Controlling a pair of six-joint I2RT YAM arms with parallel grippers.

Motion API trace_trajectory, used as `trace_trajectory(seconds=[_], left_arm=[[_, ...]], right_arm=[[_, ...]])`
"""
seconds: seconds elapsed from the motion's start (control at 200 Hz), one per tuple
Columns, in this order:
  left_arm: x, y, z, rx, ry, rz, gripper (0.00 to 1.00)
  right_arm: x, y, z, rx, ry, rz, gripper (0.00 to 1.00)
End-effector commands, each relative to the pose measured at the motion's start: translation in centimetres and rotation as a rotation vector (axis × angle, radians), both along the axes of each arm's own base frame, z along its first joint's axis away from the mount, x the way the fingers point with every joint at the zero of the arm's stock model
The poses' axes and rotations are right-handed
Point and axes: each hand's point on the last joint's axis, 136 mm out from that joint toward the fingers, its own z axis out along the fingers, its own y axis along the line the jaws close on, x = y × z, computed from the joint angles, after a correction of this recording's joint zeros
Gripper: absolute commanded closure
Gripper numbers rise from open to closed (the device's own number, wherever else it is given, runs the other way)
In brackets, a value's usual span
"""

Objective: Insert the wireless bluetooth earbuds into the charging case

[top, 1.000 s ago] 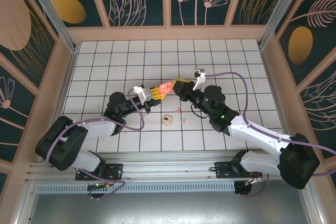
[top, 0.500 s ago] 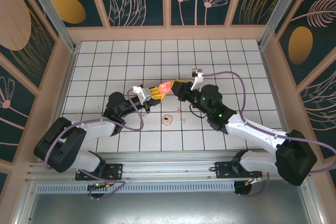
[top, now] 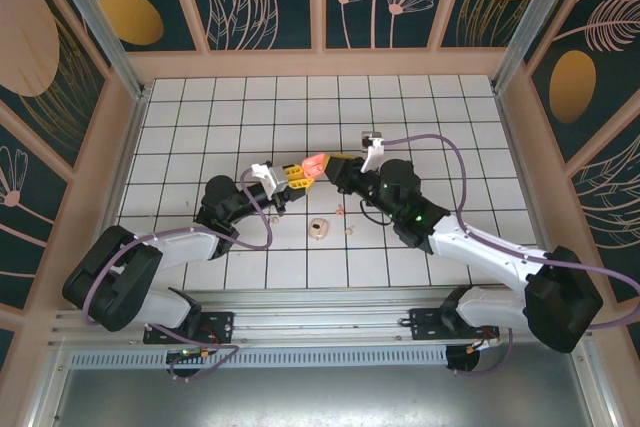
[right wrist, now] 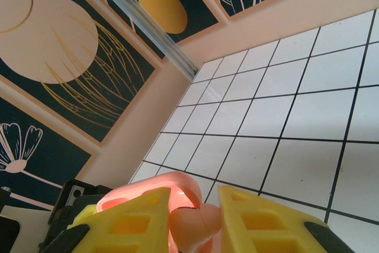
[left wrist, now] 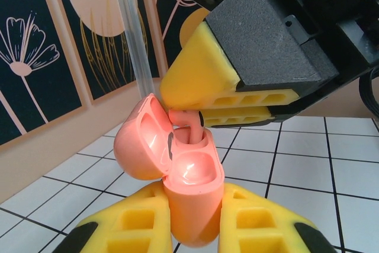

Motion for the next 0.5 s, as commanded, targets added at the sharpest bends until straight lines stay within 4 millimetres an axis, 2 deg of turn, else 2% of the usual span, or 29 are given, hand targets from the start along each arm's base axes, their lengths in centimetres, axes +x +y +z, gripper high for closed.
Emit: trace_trajectory(seconds=[0.0, 0.225, 0.49], left_arm=[[-0.5, 0.0, 1.9, -0.024, -0.072, -0.01, 0.95], [-0.6, 0.0, 1.9, -0.023, -0.073, -0.012, 0.95], [-0.7, -0.1, 1.8, -0.018, -0.071, -0.02, 0.94]], right_arm=[[0.2, 0.6, 0.1, -0.026, 0.003, 0.004, 0.75], [0.0, 0.9, 0.6, -0.018, -0.003, 0.022, 0.68], [-0.8, 0.1, 3.3, -0.003, -0.074, 0.032, 0.43]])
